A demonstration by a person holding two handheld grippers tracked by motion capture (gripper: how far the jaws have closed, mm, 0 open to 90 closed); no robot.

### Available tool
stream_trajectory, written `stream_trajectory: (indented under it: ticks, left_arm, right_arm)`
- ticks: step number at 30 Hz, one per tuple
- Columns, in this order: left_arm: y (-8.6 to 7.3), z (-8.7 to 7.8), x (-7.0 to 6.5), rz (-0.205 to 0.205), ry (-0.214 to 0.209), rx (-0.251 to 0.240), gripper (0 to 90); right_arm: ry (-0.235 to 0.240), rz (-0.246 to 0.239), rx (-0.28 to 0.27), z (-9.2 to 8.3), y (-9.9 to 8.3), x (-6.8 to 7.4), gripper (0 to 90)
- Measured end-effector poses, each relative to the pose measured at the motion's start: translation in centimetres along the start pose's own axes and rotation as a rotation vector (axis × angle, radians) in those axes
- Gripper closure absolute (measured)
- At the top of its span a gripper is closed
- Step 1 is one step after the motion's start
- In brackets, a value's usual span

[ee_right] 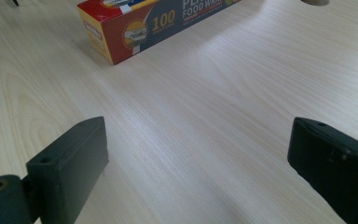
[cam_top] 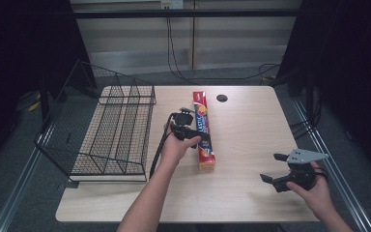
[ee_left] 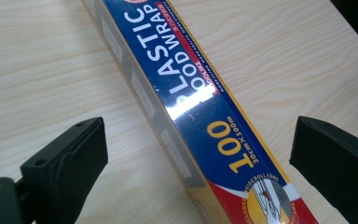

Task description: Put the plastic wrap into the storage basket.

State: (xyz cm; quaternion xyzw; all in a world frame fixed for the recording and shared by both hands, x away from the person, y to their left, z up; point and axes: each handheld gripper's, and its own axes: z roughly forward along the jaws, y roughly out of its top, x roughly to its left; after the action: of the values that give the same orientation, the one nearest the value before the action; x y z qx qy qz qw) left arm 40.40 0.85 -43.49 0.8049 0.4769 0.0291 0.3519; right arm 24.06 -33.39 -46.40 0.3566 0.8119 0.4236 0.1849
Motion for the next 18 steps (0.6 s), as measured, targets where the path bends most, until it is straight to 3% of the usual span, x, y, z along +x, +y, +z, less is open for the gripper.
stream_trajectory:
  ticks: [5, 10, 11, 18]
  left_arm:
    - [0.6, 0.7, 0.3, -0.024, 0.001, 0.008, 0.3]
    - [0.9, 1.3, 0.1, -0.035, 0.013, -0.017, 0.5]
    - [1.2, 1.6, 0.1, -0.040, 0.021, -0.001, 0.8]
    - [1.9, 2.5, -0.3, -0.035, 0.054, -0.008, 3.9]
  right_arm:
    - [-0.001, -0.001, 0.003, 0.0, -0.1, 0.0, 4.8]
    - [0.007, -0.001, 0.004, 0.1, 0.0, 0.0, 4.8]
    - [0.003, -0.004, 0.003, 0.1, 0.0, 0.0, 4.8]
    - [0.004, -0.007, 0.007, 0.1, 0.0, 0.0, 4.8]
